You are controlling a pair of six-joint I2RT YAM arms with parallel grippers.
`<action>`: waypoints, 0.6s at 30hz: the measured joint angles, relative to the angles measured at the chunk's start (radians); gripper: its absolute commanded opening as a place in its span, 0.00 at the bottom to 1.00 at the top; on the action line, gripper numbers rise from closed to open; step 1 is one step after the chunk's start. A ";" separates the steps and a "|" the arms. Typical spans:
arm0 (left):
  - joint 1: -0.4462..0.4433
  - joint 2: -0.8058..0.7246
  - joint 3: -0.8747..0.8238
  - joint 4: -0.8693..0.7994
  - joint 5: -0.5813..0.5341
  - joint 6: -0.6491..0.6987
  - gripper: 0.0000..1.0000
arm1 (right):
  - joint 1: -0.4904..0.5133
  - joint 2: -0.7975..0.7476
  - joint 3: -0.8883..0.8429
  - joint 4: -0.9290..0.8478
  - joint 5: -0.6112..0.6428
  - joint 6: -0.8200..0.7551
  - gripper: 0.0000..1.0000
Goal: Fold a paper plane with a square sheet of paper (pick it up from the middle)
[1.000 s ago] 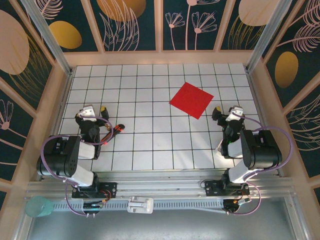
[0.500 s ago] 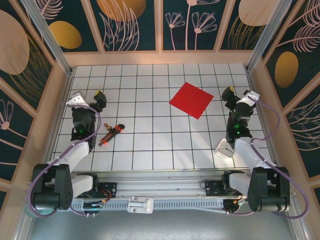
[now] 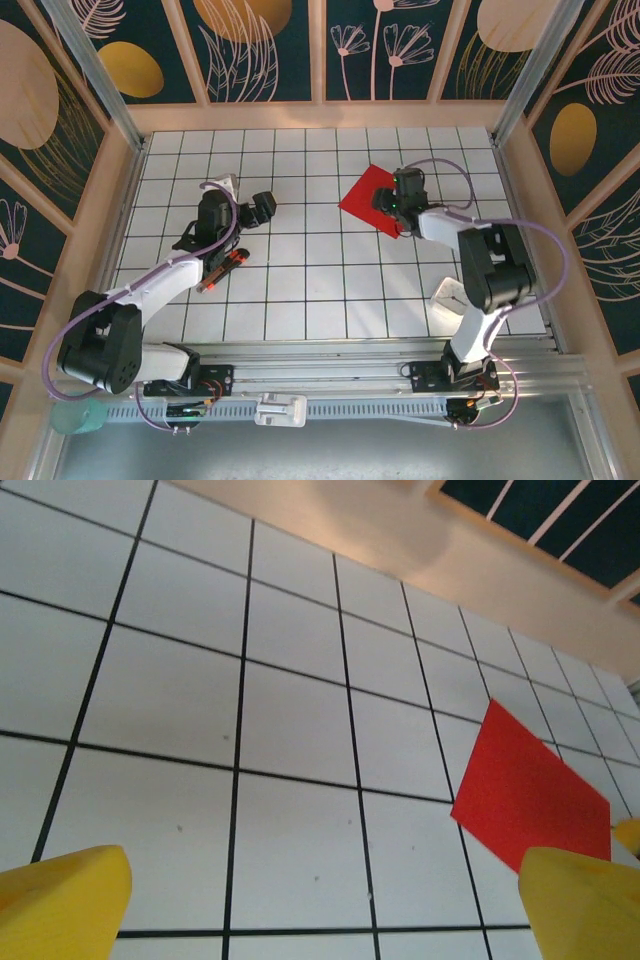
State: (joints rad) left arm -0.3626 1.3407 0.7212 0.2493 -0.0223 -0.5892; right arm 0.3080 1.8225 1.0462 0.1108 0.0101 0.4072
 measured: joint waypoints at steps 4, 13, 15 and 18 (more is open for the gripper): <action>0.000 0.000 0.001 -0.029 0.016 0.000 0.99 | -0.002 0.125 0.108 -0.055 -0.035 -0.004 0.40; 0.000 0.009 0.001 -0.057 0.017 0.001 0.99 | 0.031 0.181 0.142 -0.096 -0.058 0.019 0.38; 0.000 0.010 0.001 -0.068 0.012 0.001 0.99 | 0.055 0.169 0.114 -0.072 -0.057 0.035 0.38; 0.000 0.010 0.001 -0.082 0.005 0.000 0.99 | 0.109 0.122 0.044 -0.051 -0.062 0.076 0.37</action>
State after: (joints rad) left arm -0.3630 1.3502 0.7219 0.1669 -0.0170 -0.5888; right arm 0.4175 1.9442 1.0904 0.0597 -0.0521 0.4835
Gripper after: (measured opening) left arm 0.988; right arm 0.374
